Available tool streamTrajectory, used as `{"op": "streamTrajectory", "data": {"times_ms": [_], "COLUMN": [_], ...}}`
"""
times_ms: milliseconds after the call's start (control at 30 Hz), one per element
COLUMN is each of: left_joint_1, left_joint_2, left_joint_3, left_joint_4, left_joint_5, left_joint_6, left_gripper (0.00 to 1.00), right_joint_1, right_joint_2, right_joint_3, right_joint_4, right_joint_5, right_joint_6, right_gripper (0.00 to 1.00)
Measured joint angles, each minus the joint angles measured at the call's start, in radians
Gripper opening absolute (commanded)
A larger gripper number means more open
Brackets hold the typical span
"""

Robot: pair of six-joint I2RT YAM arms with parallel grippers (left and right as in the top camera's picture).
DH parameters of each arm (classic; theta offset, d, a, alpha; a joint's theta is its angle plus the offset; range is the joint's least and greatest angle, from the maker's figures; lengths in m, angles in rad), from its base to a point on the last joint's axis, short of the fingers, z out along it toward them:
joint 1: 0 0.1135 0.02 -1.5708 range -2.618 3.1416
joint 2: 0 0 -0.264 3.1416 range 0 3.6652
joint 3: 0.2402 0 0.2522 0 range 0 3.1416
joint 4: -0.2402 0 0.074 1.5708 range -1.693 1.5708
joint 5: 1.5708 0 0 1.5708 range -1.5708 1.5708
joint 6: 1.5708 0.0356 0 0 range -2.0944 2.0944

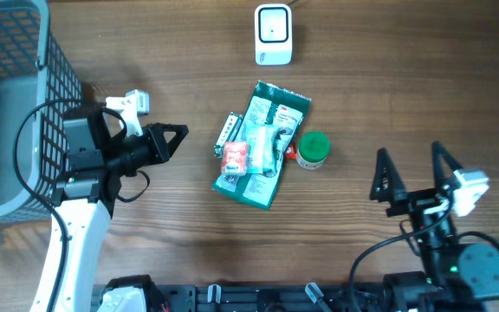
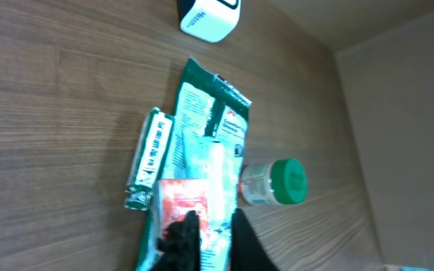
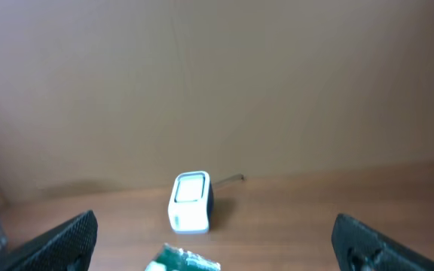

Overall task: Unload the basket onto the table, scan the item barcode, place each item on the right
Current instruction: 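Move the right gripper over the pile toward the green-lidded jar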

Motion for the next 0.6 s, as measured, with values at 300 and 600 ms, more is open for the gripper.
{"op": "streamTrajectory", "data": {"times_ms": [300,600], "left_joint_1": [0.0,0.0], "left_joint_2": [-0.027,-0.039], "left_joint_3": [0.197,0.578], "left_joint_4": [-0.427,-0.873], "left_joint_5": [-0.229,-0.668], "left_joint_6": [-0.064,-0.074], "left_gripper": [0.2,0.1], "right_joint_1": [0.0,0.0], "right_joint_2": [0.496,0.764], "right_joint_3": [0.594,0.726], "right_joint_4": [-0.444,-0.522], "right_joint_5": [-0.048,-0.207], "right_joint_6": [-0.046,0.002], "right_gripper": [1.0,1.0]}}
